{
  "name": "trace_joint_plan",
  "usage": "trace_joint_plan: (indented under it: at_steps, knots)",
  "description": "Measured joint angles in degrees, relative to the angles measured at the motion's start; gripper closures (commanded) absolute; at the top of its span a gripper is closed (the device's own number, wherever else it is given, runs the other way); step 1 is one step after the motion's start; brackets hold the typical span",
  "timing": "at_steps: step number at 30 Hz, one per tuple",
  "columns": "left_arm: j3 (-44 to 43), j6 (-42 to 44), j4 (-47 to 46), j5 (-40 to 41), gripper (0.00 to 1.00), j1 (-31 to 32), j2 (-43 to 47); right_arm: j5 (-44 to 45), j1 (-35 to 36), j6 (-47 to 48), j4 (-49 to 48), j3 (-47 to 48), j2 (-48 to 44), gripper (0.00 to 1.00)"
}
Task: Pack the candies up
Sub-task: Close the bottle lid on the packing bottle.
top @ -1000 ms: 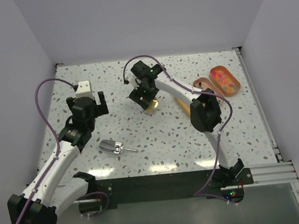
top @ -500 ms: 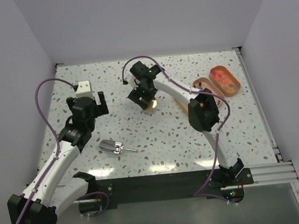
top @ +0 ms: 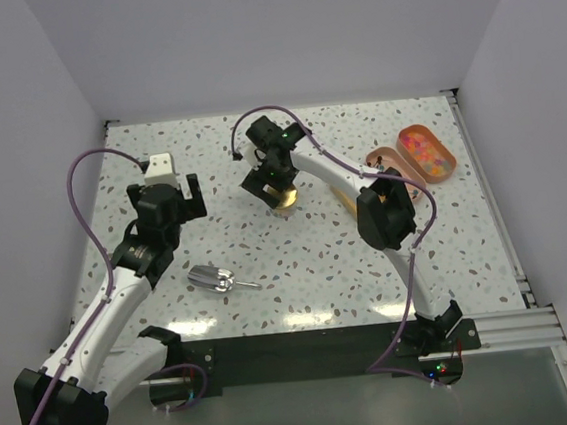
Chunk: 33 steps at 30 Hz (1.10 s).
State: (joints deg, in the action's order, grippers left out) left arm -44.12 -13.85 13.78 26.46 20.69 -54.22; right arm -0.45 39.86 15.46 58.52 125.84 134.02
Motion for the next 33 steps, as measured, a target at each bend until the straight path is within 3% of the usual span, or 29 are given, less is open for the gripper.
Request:
trace_joint_plan:
  at_steps: [11,14,17,23,25,33]
  knots:
    - [0.0,0.02,-0.15,-1.62,0.0,0.0,-0.55,0.0,-0.02,-1.16,-2.36,-1.4,-1.7,0.01]
    - [0.0,0.0,-0.68,-2.38,0.02,0.0,-1.11,-0.55,-0.63,-2.84,-5.68,-6.84,-6.08,0.03]
    - [-0.11,-0.35,-0.9,-4.11,0.05,0.0,-2.75,-4.37,-2.69,-6.03,-10.62,-14.82,-12.94,0.13]
    - [-5.6,-2.97,-0.24,-12.44,0.22,0.0,-12.61,-14.05,-12.59,-13.7,-22.51,-25.2,-21.7,0.25]
    - [-8.76,-3.91,-0.46,-16.02,0.23,0.04,-16.55,-16.17,-15.3,-16.06,-25.88,-27.56,-22.12,0.28]
    - [-18.91,-10.19,-3.48,-28.81,0.39,0.52,-33.64,-25.64,-17.77,-24.33,-35.89,-35.6,-21.51,0.37]
